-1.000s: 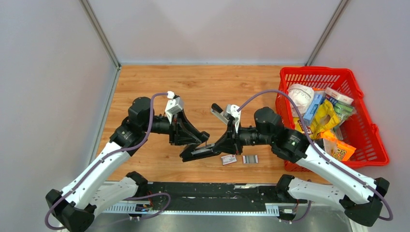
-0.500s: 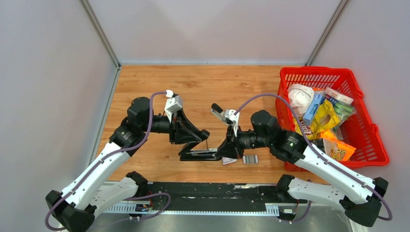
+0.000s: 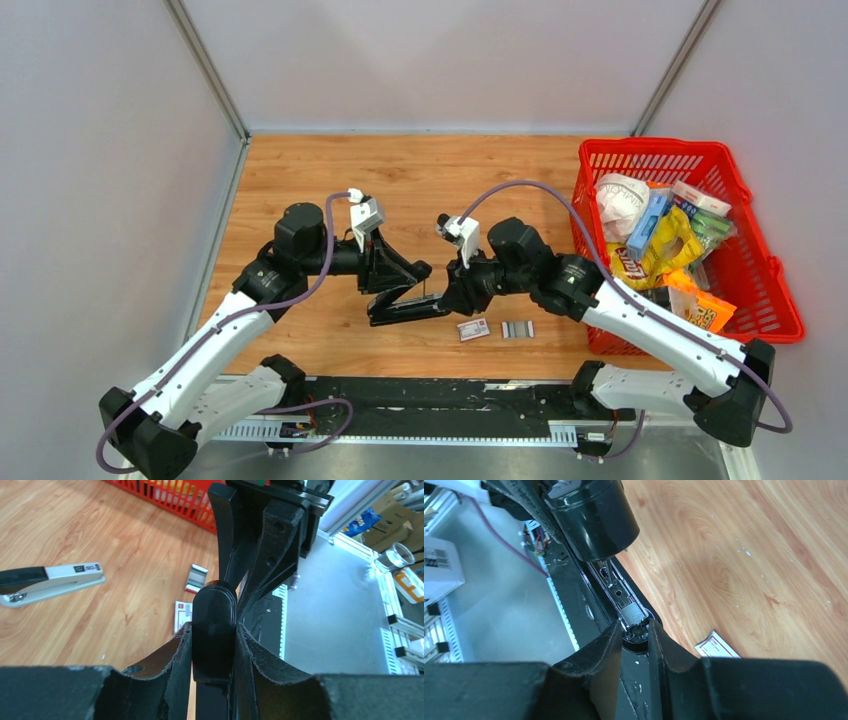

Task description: Unload the staples from the stapler

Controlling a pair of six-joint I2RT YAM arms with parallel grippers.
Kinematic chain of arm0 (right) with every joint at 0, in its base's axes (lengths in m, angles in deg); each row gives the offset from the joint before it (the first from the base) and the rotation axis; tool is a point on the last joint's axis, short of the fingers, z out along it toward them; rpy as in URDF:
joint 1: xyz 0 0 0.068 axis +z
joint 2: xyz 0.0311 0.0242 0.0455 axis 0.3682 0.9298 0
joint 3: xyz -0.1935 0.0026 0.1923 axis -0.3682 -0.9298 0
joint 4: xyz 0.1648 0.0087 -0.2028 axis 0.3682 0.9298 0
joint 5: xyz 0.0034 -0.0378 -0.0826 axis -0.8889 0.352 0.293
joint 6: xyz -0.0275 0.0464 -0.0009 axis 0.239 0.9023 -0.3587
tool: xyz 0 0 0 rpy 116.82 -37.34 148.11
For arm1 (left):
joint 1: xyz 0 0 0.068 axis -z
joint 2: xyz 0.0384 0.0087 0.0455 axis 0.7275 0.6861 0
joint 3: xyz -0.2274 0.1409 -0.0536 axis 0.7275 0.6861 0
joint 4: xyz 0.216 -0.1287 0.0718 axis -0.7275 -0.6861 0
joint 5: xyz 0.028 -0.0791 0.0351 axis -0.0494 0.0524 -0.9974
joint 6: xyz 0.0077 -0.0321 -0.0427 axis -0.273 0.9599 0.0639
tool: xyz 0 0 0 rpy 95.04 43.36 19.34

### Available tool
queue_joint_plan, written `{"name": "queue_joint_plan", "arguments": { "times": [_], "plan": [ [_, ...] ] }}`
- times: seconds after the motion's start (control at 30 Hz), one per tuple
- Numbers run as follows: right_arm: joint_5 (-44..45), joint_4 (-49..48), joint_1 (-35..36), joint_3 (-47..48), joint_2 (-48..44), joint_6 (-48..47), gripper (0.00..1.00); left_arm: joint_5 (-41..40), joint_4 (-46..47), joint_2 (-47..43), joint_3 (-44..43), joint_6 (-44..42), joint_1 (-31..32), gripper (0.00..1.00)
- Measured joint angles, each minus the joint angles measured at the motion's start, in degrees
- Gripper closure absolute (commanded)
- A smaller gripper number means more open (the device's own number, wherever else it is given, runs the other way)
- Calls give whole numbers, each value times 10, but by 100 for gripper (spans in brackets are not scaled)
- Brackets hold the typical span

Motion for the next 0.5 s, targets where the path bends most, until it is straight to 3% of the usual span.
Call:
{"name": "queue_joint_plan", "arguments": {
  "times": [0.17, 0.37, 0.43, 0.5],
  "plan": [
    [33, 26, 0, 21, 10, 3, 60, -38, -4, 6, 5, -14, -2, 100],
    [59, 46, 1, 70, 10, 2, 57, -73, -9, 12, 10, -27, -5, 100],
    [71, 50, 1, 83, 11, 1, 70, -80, -10, 12, 12, -31, -5, 100],
    [86, 54, 1, 97, 14, -1, 92, -87, -11, 12, 12, -31, -5, 100]
  ]
}}
